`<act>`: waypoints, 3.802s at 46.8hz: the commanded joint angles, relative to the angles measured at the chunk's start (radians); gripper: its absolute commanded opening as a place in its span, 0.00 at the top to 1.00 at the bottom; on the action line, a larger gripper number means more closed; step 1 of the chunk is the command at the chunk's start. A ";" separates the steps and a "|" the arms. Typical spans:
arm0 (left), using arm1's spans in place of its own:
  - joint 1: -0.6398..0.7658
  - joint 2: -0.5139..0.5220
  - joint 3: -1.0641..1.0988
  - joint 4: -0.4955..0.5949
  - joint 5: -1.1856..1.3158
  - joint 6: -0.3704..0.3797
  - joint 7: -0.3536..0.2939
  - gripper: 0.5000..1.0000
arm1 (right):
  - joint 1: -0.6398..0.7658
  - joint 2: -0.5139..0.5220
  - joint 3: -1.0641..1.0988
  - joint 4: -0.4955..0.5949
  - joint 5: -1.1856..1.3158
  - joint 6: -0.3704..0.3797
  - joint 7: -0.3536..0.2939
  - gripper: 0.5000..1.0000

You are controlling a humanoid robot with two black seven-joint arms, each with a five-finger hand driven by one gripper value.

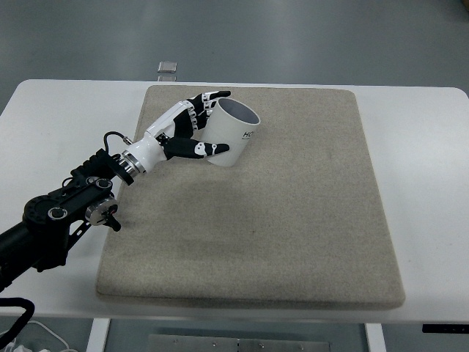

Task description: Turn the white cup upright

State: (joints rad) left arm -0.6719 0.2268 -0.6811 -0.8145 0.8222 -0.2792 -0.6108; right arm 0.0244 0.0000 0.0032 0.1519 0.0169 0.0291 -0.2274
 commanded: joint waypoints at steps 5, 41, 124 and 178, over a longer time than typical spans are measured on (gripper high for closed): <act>0.002 0.000 0.000 -0.002 0.000 0.000 0.000 1.00 | 0.000 0.000 0.000 0.000 0.000 0.000 0.000 0.14; 0.006 0.002 0.003 0.000 0.000 -0.012 0.000 0.87 | 0.000 0.000 0.000 0.000 0.000 0.000 0.000 0.14; 0.022 0.011 0.000 0.000 -0.060 -0.025 0.000 0.25 | 0.000 0.000 0.000 0.000 0.000 0.000 0.000 0.14; 0.022 0.013 0.002 0.000 -0.068 -0.045 0.000 0.04 | 0.000 0.000 0.000 0.000 0.000 0.000 0.000 0.14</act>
State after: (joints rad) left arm -0.6505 0.2394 -0.6812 -0.8145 0.7596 -0.3213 -0.6109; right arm 0.0246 0.0000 0.0033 0.1519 0.0169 0.0291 -0.2271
